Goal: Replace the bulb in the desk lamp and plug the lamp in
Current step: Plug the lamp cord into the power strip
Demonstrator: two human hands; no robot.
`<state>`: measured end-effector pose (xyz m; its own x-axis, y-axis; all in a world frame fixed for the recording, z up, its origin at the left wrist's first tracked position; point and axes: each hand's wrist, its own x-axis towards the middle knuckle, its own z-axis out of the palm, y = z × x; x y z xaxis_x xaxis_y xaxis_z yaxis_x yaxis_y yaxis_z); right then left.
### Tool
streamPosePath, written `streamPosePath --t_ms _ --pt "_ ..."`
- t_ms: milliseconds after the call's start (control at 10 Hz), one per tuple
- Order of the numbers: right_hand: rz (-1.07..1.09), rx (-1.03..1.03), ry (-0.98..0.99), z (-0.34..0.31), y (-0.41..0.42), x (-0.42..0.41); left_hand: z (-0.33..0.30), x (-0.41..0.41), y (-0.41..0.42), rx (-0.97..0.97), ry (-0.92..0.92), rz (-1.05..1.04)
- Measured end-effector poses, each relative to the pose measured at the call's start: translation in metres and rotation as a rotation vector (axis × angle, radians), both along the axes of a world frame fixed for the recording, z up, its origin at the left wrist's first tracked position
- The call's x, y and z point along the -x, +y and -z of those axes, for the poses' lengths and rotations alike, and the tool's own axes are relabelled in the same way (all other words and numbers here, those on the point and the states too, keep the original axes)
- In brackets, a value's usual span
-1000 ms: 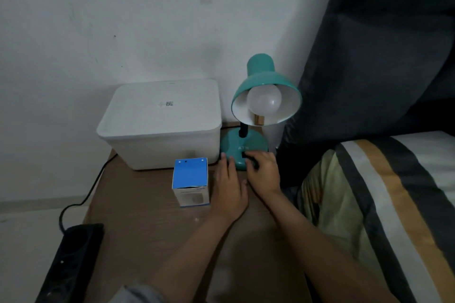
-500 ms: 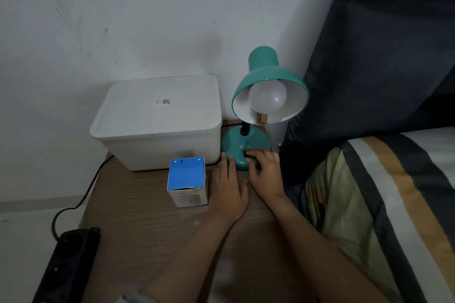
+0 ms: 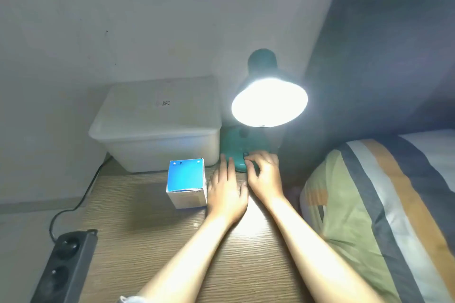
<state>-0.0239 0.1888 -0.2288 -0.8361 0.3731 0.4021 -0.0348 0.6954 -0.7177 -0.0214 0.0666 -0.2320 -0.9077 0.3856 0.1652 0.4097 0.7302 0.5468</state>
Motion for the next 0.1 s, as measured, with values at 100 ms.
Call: streamPosePath --t_ms 100 --pt "-0.007 0.001 0.016 -0.0012 0.0014 -0.0005 0.0047 -0.0013 0.0010 -0.001 -0.049 -0.021"
